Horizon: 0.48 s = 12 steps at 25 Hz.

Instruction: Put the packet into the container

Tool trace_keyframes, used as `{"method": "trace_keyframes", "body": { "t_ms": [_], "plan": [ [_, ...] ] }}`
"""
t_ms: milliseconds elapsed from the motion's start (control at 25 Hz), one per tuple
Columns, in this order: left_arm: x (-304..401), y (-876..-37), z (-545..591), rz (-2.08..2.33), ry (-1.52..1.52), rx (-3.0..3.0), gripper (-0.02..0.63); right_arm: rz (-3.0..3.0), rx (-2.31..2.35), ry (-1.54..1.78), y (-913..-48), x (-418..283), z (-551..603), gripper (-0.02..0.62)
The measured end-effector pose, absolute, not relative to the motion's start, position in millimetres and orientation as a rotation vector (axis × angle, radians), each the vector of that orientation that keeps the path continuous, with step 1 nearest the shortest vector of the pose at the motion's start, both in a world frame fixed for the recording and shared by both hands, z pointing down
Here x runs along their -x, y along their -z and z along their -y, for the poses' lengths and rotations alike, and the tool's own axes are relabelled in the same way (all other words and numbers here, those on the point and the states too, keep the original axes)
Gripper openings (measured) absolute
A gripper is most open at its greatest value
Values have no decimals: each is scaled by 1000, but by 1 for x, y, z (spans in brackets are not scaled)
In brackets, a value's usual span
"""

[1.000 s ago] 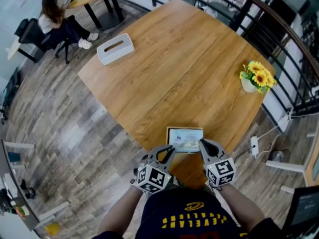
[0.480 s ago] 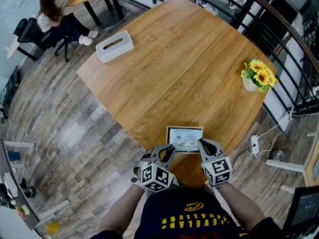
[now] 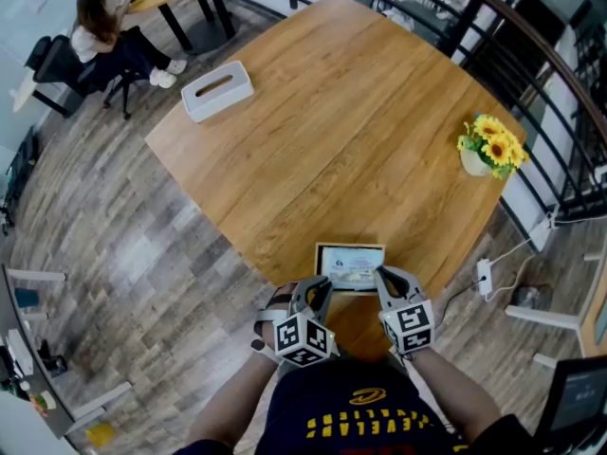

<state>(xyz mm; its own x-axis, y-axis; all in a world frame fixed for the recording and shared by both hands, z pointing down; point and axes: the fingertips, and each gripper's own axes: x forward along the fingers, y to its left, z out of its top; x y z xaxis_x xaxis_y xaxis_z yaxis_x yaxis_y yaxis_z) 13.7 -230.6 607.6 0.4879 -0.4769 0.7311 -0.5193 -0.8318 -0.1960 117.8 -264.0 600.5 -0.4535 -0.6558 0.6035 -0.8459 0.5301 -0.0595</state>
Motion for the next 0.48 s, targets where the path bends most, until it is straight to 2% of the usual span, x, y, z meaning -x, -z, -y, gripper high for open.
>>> {"method": "trace_keyframes", "body": {
  "t_ms": [200,480],
  "plan": [
    [-10,-610,233,917,-1285,-2626,44,2236,-1215,-488,-603,-116,265,17],
    [-7,-603,227,931,-1246,-2615,78,2218,-1211,-480,-605,-116,264,17]
  ]
}}
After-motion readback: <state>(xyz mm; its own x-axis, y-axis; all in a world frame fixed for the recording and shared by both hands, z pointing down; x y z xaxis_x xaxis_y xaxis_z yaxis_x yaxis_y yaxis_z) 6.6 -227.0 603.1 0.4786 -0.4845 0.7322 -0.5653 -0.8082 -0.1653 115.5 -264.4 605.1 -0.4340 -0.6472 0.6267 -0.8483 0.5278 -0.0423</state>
